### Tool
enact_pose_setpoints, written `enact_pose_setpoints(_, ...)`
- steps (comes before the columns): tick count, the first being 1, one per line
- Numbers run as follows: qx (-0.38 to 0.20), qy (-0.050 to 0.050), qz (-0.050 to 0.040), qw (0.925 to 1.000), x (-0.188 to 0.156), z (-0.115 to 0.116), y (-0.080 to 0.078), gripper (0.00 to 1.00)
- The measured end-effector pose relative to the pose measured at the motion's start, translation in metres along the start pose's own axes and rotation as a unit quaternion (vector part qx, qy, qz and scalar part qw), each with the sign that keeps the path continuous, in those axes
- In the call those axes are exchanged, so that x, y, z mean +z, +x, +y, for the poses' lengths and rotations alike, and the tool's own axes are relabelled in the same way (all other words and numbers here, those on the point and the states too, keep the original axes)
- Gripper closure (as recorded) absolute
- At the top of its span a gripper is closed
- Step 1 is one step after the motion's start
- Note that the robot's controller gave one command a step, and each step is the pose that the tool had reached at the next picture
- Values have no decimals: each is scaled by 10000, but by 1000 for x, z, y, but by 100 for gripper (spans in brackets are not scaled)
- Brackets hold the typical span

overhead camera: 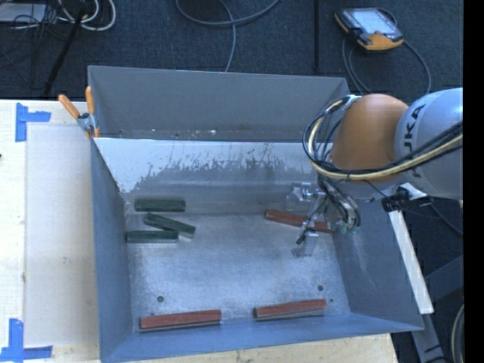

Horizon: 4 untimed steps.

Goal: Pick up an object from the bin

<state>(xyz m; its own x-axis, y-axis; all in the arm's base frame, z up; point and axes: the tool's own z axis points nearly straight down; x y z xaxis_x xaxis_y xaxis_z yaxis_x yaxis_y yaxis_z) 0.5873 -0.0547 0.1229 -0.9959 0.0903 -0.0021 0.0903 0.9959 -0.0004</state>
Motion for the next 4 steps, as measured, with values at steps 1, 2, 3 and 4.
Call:
enact_pose_setpoints(1, 112, -7, -6, 9999, 45, 5, -14, 0)
enact_pose_setpoints(2, 658, -1, 2, 9978, 53, -20, -22, 100)
enact_pose_setpoints(3, 656, 0, 3, 9978, 53, -20, -22, 100)
enact_pose_setpoints(4, 574, -7, -27, 9983, -123, -16, -21, 100)
